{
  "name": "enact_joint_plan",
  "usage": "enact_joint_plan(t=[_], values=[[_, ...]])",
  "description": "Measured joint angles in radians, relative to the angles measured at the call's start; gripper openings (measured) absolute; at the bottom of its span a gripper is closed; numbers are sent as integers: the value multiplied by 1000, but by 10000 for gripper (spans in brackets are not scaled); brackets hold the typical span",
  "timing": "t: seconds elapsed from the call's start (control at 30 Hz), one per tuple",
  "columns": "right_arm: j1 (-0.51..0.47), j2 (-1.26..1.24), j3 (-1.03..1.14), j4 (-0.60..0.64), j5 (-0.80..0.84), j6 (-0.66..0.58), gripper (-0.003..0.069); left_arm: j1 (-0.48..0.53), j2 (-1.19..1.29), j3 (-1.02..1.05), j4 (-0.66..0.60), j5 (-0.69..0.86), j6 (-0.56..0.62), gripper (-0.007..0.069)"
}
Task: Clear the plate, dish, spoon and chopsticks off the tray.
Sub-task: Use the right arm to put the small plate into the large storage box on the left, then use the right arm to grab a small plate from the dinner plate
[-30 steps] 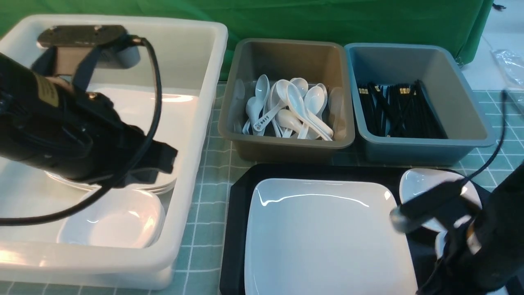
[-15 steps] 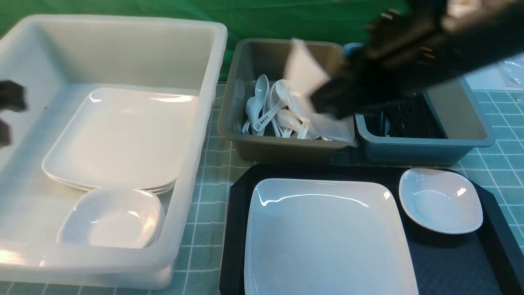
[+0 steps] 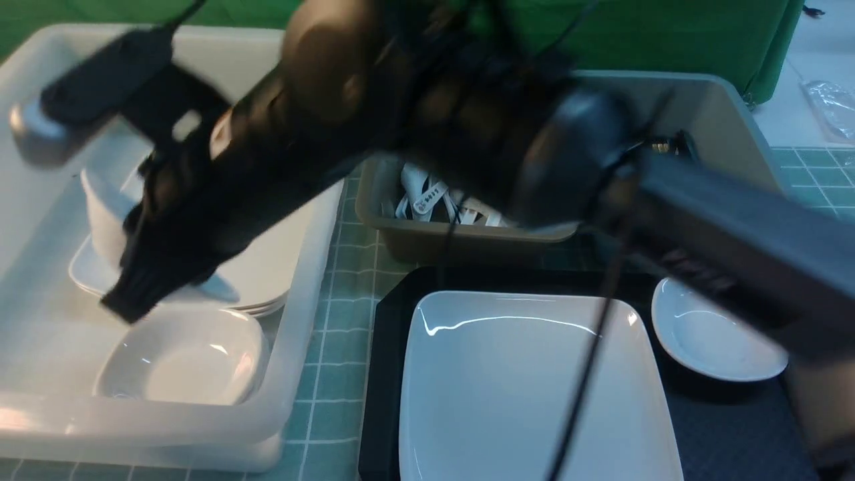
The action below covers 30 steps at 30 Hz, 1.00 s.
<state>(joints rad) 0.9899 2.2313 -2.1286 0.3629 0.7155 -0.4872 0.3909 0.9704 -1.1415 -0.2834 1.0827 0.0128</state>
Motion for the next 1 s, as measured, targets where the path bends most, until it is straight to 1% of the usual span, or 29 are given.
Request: enact_joint_plan(t=[0.07, 0.13, 0.2, 0.27, 0.3, 0.43, 0.57, 0.63, 0.67, 0.7, 0.73, 0.77, 0.8, 0.83, 0.87, 0.93, 1.0], values=[[0, 15, 0, -5, 1, 1, 152, 1, 0, 0, 0, 0, 4, 9], [0, 22, 0, -7, 2, 7, 218, 1, 0, 0, 0, 0, 6, 9], [2, 23, -2, -7, 6, 16, 307, 1, 0, 0, 0, 0, 6, 9], [3, 21, -8, -8, 32, 31, 421, 1, 0, 0, 0, 0, 6, 9], [3, 19, -8, -8, 52, 34, 454, 1, 0, 0, -2, 0, 7, 9], [5, 2, -8, -12, 138, 85, 541, 1, 0, 0, -16, 0, 16, 9], [7, -46, -9, -53, 219, 134, 565, 1, 0, 0, -39, 0, 40, 9], [8, -76, -9, -110, 259, 165, 547, 1, 0, 0, -48, 0, 48, 9], [10, -99, -9, -183, 289, 186, 519, 1, 0, 0, -50, 0, 51, 9], [11, -131, -10, -256, 332, 207, 474, 0, 0, 0, -51, 0, 57, 9], [11, -151, -10, -336, 362, 231, 412, -2, 0, 0, -52, 0, 62, 9], [11, -184, -10, -444, 408, 267, 314, -14, 0, 0, -52, -1, 68, 9], [6, -212, -5, -508, 416, 300, 248, -29, 0, 0, -52, -1, 73, 9], [-8, -258, 7, -606, 416, 335, 144, -55, 0, 0, -52, -1, 83, 9], [-30, -300, 26, -657, 416, 357, 90, -89, 0, 0, -52, -1, 89, 9], [-90, -371, 83, -692, 416, 381, 42, -165, 0, 4, -51, -6, 91, 9], [-169, -454, 165, -690, 416, 395, 24, -254, 0, 16, -41, -12, 92, 9]])
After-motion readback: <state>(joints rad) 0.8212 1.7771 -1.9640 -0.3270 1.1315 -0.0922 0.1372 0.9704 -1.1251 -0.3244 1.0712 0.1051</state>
